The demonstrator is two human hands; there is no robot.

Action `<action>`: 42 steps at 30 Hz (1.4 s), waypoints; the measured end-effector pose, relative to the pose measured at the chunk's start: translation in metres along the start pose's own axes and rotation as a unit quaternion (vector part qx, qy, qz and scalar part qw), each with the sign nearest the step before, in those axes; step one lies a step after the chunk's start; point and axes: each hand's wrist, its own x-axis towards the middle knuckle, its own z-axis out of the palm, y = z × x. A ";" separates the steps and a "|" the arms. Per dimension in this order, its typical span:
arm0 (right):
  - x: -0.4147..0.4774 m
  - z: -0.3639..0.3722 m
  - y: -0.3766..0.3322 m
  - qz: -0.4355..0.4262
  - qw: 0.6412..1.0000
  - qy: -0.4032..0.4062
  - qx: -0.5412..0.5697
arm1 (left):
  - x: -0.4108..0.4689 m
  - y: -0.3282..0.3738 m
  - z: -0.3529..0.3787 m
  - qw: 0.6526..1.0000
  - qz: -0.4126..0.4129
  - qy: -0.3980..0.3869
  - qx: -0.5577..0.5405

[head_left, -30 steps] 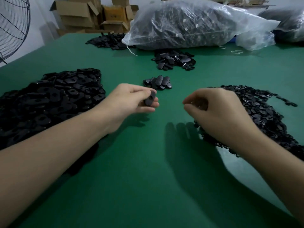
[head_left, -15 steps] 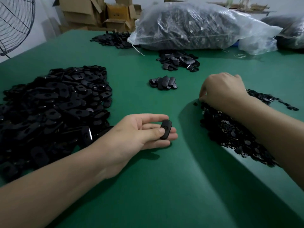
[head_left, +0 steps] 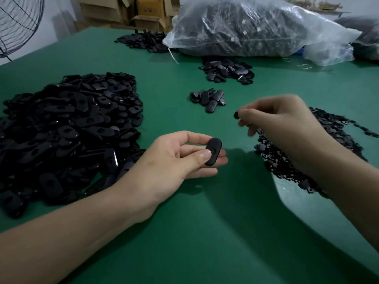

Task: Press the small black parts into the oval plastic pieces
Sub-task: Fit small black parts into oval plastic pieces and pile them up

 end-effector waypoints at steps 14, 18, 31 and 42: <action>-0.041 0.023 0.005 0.138 0.905 -0.154 0.372 | 0.003 -0.004 -0.009 0.980 0.088 0.078 0.158; -0.043 0.026 0.007 0.119 0.917 -0.139 0.355 | 0.004 -0.006 -0.007 0.977 0.112 0.076 0.167; -0.051 0.038 0.004 0.026 0.946 -0.150 0.288 | 0.004 -0.005 -0.006 0.974 0.149 0.072 0.157; -0.052 0.041 0.009 -0.096 0.987 -0.088 0.096 | 0.005 -0.005 -0.006 0.977 0.121 0.073 0.158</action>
